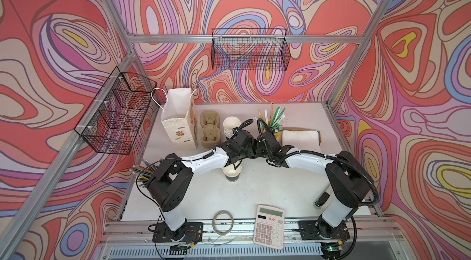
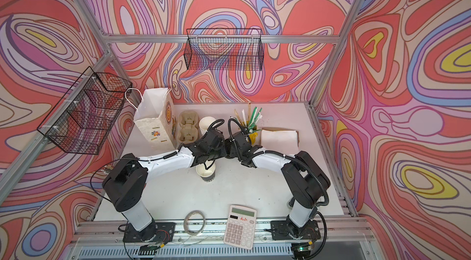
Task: Pack a coffee takeout order
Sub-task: Separate the lid from the lid.
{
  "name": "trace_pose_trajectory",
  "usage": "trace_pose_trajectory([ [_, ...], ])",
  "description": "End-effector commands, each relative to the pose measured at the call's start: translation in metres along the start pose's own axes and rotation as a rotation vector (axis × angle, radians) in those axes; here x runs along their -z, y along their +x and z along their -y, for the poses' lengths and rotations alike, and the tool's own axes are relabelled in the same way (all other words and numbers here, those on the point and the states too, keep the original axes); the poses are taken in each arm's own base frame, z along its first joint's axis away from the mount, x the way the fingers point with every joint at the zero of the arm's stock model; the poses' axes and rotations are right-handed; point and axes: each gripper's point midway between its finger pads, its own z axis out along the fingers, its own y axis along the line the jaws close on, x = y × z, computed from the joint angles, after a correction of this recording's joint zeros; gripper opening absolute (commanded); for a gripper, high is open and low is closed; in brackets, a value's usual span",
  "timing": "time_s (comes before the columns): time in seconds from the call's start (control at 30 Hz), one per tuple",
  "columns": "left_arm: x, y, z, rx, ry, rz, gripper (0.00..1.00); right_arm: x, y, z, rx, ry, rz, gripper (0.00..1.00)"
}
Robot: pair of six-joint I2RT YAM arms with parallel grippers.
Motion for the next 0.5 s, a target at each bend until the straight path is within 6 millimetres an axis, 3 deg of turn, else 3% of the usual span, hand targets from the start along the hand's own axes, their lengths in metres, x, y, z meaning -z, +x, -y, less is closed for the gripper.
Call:
trace_pose_trajectory([
  [0.0,-0.0030,0.0035,-0.0021,0.003,-0.019,-0.007,0.15,0.0010,0.0020,0.0062,-0.014,0.015,0.003,0.12],
  [0.27,-0.0072,0.0075,0.0020,0.007,-0.006,-0.034,0.10,0.0033,-0.0007,0.0096,-0.015,0.033,0.014,0.14],
  [0.33,-0.0075,0.0078,0.0036,0.009,-0.003,-0.040,0.04,0.0038,-0.0007,0.0088,-0.014,0.032,0.009,0.18],
  [0.47,-0.0032,0.0046,0.0068,0.011,0.003,-0.035,0.04,0.0105,-0.0074,0.0093,-0.022,0.031,0.036,0.27],
])
